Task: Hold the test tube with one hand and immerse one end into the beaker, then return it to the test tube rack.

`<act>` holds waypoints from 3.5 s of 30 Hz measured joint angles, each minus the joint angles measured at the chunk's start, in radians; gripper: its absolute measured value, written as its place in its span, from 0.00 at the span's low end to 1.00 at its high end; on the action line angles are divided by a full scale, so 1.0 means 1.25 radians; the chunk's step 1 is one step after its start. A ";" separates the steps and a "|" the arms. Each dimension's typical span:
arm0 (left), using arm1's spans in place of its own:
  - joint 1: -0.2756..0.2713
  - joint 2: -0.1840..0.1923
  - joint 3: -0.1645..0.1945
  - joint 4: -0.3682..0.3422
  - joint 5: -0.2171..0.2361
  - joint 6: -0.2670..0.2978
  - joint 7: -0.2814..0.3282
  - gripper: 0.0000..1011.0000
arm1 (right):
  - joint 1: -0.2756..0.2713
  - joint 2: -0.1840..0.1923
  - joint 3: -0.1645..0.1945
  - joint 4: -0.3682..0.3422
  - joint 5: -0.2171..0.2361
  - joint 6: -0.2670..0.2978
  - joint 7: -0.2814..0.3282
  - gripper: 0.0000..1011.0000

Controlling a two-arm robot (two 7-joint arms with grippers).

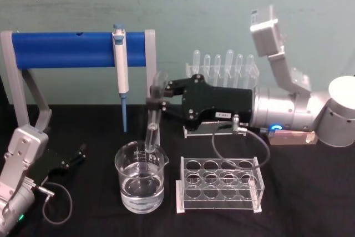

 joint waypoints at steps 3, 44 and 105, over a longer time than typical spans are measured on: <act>0.000 0.000 0.000 0.000 0.000 0.000 0.000 0.99 | 0.004 -0.012 -0.016 0.020 0.000 -0.007 0.005 0.22; 0.000 0.000 0.000 0.000 0.000 0.000 0.000 0.99 | -0.055 -0.130 -0.033 0.250 -0.093 -0.155 0.006 0.22; 0.000 0.000 0.000 0.000 0.000 0.000 0.000 0.99 | -0.060 -0.147 -0.028 0.282 -0.136 -0.178 0.022 0.22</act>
